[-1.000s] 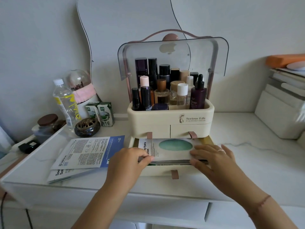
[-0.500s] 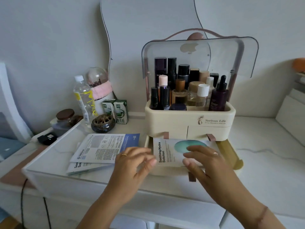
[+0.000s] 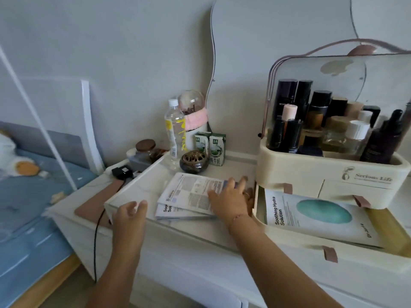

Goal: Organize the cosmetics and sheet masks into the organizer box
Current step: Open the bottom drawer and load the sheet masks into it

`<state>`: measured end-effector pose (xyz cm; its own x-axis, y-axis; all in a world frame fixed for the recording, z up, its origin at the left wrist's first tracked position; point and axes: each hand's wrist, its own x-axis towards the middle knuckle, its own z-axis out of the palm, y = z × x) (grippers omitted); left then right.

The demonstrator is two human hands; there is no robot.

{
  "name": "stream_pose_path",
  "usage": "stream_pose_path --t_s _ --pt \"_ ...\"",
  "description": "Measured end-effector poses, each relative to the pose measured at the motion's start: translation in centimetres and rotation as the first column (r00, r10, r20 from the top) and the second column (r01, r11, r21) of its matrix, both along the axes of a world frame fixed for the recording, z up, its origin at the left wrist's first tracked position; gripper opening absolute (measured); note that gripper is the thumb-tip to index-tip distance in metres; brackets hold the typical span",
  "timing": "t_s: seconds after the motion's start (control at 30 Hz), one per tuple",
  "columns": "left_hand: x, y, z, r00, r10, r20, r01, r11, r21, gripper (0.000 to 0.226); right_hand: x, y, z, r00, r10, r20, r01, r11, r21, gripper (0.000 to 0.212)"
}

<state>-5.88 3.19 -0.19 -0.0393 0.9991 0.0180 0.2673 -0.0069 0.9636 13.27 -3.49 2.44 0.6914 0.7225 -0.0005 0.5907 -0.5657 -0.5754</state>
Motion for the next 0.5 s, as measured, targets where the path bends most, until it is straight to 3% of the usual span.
stream_pose_path --t_s 0.07,0.23,0.37,0.5 --pt "-0.1 -0.2 -0.4 0.998 -0.017 0.064 0.023 0.996 -0.09 0.045 0.4 0.3 -1.0 1.0 0.018 0.013 -0.018 0.999 0.048 0.067" --pt "-0.5 -0.4 -0.4 0.915 -0.082 0.395 0.19 0.951 -0.243 0.044 0.8 -0.2 -1.3 0.977 0.209 -0.03 -0.201 0.964 0.172 0.08" --pt "-0.7 -0.6 -0.6 0.906 -0.128 0.403 0.241 0.939 -0.244 0.049 0.3 -1.0 -1.6 0.939 0.337 -0.067 -0.319 0.928 0.191 0.091" --pt "-1.4 -1.6 -0.4 0.919 -0.241 0.312 0.296 0.945 -0.141 0.018 0.0 -1.4 -1.4 0.914 0.369 -0.167 -0.326 0.915 0.236 0.087"
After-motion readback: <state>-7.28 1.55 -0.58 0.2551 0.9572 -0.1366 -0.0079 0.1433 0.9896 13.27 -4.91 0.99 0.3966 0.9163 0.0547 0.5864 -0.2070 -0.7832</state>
